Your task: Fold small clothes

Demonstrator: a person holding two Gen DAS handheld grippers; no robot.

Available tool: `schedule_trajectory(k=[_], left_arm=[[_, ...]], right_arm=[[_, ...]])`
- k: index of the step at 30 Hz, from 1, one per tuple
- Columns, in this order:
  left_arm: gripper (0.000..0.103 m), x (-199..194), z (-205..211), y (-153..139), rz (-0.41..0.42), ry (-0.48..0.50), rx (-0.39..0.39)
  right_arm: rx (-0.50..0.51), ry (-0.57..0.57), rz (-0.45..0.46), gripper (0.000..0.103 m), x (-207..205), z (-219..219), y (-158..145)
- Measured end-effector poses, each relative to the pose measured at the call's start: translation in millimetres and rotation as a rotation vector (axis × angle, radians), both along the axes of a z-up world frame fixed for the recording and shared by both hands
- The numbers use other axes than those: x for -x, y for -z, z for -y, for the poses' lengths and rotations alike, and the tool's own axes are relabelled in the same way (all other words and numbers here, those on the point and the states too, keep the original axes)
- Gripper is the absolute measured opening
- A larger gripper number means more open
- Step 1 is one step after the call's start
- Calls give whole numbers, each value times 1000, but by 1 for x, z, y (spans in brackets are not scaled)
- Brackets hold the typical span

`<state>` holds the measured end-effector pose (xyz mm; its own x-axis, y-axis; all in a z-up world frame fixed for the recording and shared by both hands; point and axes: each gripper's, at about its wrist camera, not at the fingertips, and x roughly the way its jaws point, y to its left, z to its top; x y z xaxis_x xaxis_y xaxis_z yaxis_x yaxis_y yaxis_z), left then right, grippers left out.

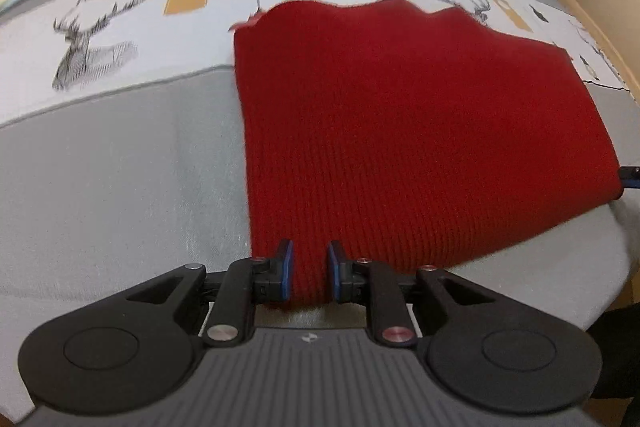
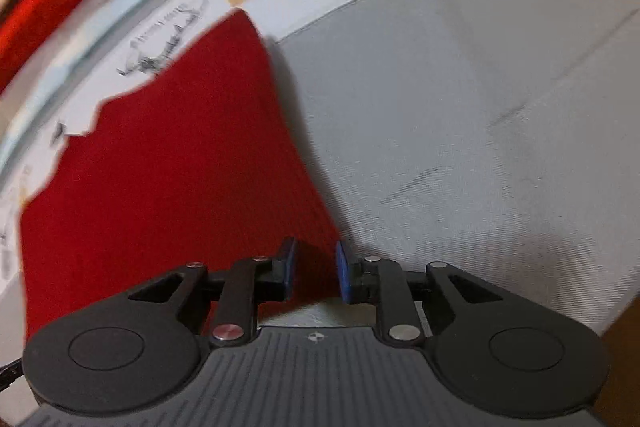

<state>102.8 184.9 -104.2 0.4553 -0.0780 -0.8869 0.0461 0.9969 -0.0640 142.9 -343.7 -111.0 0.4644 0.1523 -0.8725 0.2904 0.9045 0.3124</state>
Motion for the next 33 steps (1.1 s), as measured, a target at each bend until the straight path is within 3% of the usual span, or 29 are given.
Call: schedule_trajectory(k=[6, 12, 16, 19, 24, 33], left_arm=[[21, 3, 4, -4, 17, -13, -4], [21, 0, 4, -5, 15, -23, 3], [21, 3, -2, -10, 30, -42, 25], [28, 6, -10, -16, 56, -76, 29], [28, 15, -34, -31, 106, -181, 73], [28, 38, -74, -56, 198, -308, 76]], right_arm=[[17, -19, 86, 24, 7, 1, -18], [59, -34, -34, 32, 0, 2, -1], [105, -18, 71, 32, 7, -2, -23], [119, -32, 150, 32, 14, -9, -38], [129, -75, 262, 33, 25, -23, -59], [167, -216, 370, 33, 36, -98, -79]])
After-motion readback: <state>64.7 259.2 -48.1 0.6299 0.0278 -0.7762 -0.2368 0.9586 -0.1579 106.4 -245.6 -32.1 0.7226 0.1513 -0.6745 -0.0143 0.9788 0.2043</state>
